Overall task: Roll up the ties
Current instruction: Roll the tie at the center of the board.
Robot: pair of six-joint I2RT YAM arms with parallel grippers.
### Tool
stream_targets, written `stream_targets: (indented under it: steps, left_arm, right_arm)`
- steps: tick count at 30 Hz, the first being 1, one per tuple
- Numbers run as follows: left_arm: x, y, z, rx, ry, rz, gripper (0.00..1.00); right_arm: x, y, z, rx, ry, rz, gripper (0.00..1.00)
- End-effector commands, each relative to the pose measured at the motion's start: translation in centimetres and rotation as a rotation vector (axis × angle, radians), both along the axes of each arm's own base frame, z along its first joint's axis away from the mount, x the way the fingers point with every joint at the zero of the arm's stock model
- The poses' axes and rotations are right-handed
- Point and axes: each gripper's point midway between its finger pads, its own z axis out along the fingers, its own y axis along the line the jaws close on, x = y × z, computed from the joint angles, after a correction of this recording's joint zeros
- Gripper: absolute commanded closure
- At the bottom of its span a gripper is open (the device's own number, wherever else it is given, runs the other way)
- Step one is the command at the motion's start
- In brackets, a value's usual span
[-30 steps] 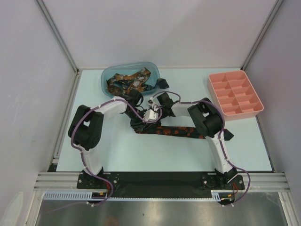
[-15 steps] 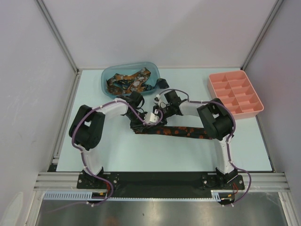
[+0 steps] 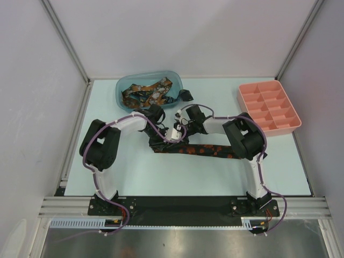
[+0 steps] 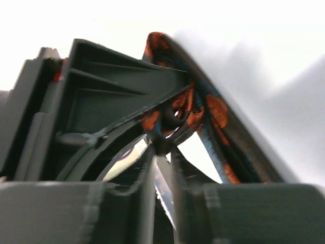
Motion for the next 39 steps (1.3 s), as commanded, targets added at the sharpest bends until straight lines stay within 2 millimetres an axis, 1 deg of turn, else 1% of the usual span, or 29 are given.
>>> stream_targets:
  steps: [1, 2, 3, 4, 6, 7, 9, 14, 16, 18, 20, 21, 23, 24, 26, 28, 30, 31, 32, 34, 35, 37, 39]
  left_arm:
    - [-0.8, 0.4, -1.4, 0.039, 0.035, -0.009, 0.56]
    - [-0.7, 0.4, -1.2, 0.030, 0.031, -0.006, 0.53]
    - [-0.6, 0.3, -0.9, 0.020, 0.029, -0.006, 0.49]
    - [-0.4, 0.4, -0.7, 0.008, 0.029, 0.005, 0.39]
    - [0.1, -0.1, 0.6, -0.056, 0.015, 0.026, 0.32]
    - [0.6, 0.2, 1.0, -0.072, 0.007, 0.044, 0.26]
    - [1.0, 0.0, 1.4, -0.099, -0.003, 0.063, 0.23]
    - [1.2, -0.4, 1.3, -0.118, -0.003, 0.079, 0.20]
    - [1.4, -0.7, 1.0, -0.117, -0.002, 0.085, 0.20]
    - [1.6, -1.0, 1.3, -0.122, -0.008, 0.078, 0.23]
    - [1.7, -1.6, 2.0, -0.152, -0.014, 0.064, 0.26]
    - [1.6, -2.0, 2.2, -0.160, -0.018, 0.055, 0.32]
    - [1.6, -2.6, 3.1, -0.180, -0.022, 0.050, 0.39]
    - [1.3, -3.1, 3.4, -0.189, -0.018, 0.035, 0.45]
    - [0.9, -4.2, 4.3, -0.210, -0.018, 0.012, 0.50]
    - [0.7, -5.1, 4.7, -0.221, -0.014, 0.002, 0.52]
    - [0.2, -5.9, 4.6, -0.221, -0.001, -0.013, 0.53]
    - [0.4, -6.4, 4.7, -0.227, -0.004, -0.018, 0.53]
    - [0.0, -6.9, 4.2, -0.220, 0.013, -0.028, 0.53]
    - [0.1, -7.6, 4.0, -0.218, 0.018, -0.029, 0.53]
    - [-0.2, -7.9, 3.4, -0.198, 0.030, -0.035, 0.54]
    - [-0.2, -8.2, 3.0, -0.170, 0.031, -0.040, 0.54]
    - [-0.4, -8.3, 2.2, -0.139, 0.042, -0.047, 0.56]
  right_arm:
    - [1.0, 0.1, -1.0, -0.026, -0.023, -0.017, 0.94]
    - [0.6, -0.2, -1.4, -0.039, -0.018, -0.010, 0.99]
    - [0.6, -0.7, -1.8, -0.054, -0.015, -0.015, 1.00]
    - [0.5, -1.0, -2.0, -0.068, -0.017, -0.016, 1.00]
    - [0.3, -2.0, -2.9, -0.111, -0.032, -0.001, 1.00]
    - [0.3, -2.3, -3.3, -0.131, -0.048, 0.005, 1.00]
    - [0.0, -3.0, -4.0, -0.165, -0.047, 0.019, 1.00]
    - [0.1, -3.4, -5.0, -0.206, -0.060, 0.032, 1.00]
    - [0.3, -3.6, -5.2, -0.216, -0.065, 0.031, 1.00]
    - [0.2, -3.6, -5.5, -0.223, -0.061, 0.036, 1.00]
    - [0.2, -3.6, -5.8, -0.229, -0.059, 0.042, 1.00]
    - [0.2, -3.6, -5.8, -0.231, -0.058, 0.043, 1.00]
    - [0.2, -3.4, -5.9, -0.233, -0.065, 0.052, 1.00]
    - [0.2, -3.3, -5.9, -0.232, -0.063, 0.054, 1.00]
    - [0.2, -3.0, -5.9, -0.230, -0.064, 0.060, 1.00]
    - [0.2, -2.8, -5.9, -0.227, -0.064, 0.064, 1.00]
    - [0.2, -2.6, -5.8, -0.224, -0.066, 0.066, 1.00]
    - [0.1, -2.5, -5.9, -0.222, -0.068, 0.071, 1.00]
    - [0.1, -2.4, -5.8, -0.218, -0.067, 0.072, 1.00]
    - [0.0, -2.3, -5.7, -0.216, -0.069, 0.075, 1.00]
    - [0.1, -2.3, -5.7, -0.212, -0.067, 0.074, 1.00]
    - [0.0, -2.3, -5.6, -0.209, -0.068, 0.073, 1.00]
    - [0.0, -2.1, -5.1, -0.188, -0.074, 0.076, 1.00]
